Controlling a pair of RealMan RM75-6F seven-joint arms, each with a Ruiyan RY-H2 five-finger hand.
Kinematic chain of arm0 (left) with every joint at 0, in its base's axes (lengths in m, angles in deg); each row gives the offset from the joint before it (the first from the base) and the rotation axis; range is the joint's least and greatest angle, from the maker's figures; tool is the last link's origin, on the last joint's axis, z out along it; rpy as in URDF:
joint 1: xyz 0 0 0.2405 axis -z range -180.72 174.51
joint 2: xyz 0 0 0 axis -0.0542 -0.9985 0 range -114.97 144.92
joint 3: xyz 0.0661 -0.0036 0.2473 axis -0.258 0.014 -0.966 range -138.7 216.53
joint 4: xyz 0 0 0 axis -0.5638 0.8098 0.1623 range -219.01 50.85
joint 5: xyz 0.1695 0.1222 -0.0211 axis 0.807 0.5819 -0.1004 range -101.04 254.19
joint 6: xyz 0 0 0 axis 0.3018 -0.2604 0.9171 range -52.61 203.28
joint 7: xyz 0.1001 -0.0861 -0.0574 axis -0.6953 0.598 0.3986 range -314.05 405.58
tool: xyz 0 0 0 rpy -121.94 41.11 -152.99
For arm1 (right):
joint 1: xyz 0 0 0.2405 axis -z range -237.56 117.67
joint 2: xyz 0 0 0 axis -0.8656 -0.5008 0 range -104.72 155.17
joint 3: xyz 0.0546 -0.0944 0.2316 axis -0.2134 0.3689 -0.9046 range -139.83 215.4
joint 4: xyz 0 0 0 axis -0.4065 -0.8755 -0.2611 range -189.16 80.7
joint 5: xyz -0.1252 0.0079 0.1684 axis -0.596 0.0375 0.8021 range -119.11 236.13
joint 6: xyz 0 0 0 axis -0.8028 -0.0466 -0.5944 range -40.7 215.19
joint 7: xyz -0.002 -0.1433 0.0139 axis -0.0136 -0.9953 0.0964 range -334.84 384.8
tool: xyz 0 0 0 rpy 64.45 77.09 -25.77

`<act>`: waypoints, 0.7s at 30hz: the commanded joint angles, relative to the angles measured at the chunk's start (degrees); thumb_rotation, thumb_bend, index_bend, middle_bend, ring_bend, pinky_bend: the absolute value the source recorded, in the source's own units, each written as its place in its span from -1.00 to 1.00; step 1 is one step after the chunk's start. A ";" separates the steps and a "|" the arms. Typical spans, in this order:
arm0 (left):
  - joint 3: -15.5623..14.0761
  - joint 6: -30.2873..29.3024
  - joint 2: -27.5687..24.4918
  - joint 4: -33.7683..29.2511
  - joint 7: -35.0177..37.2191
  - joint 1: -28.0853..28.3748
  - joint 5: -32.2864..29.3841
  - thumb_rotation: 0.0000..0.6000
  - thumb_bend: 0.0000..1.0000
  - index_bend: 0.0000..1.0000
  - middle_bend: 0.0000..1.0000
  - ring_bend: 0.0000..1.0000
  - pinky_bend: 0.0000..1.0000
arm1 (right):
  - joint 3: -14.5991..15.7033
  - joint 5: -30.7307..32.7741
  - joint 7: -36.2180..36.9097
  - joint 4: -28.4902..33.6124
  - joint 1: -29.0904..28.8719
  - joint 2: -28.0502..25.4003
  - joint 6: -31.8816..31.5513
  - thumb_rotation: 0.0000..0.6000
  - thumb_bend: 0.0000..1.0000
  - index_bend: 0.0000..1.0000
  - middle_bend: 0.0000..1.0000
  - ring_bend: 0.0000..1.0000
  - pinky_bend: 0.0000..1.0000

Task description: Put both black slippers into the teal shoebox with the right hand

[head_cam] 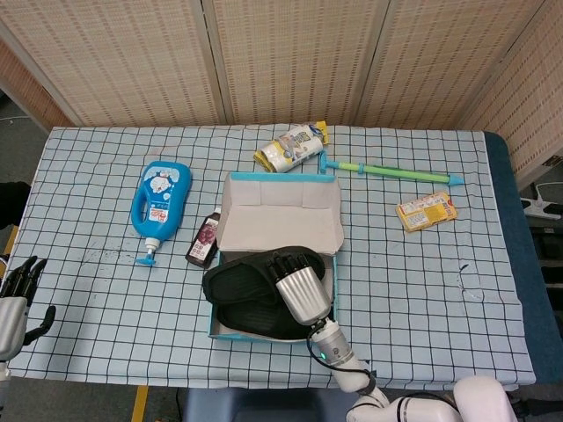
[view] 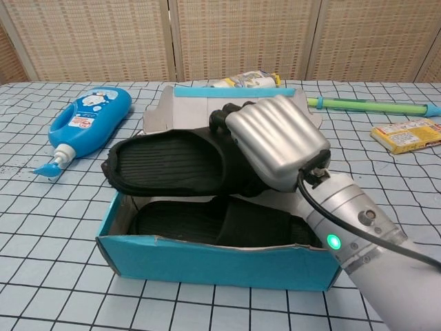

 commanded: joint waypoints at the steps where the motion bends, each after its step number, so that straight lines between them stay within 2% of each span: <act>1: -0.05 0.11 -0.01 -0.02 -0.08 0.04 0.03 1.00 -0.17 -0.94 -1.00 -0.82 0.07 | 0.51 0.40 -0.43 -0.16 0.48 -0.41 0.67 1.00 -0.94 0.24 0.30 0.04 0.07; 10: -0.12 0.37 0.13 -0.08 -0.52 0.15 -0.01 1.00 -0.17 -0.94 -1.00 -0.82 0.07 | 1.67 2.46 -4.02 -1.32 1.95 -1.04 2.74 1.00 -0.94 0.24 0.30 0.04 0.07; 21: -0.02 0.68 0.26 -0.04 -0.80 0.23 -0.43 1.00 -0.17 -0.94 -1.00 -0.82 0.07 | 1.49 7.65 -10.81 -3.54 3.21 -0.66 6.21 1.00 -0.94 0.24 0.30 0.04 0.07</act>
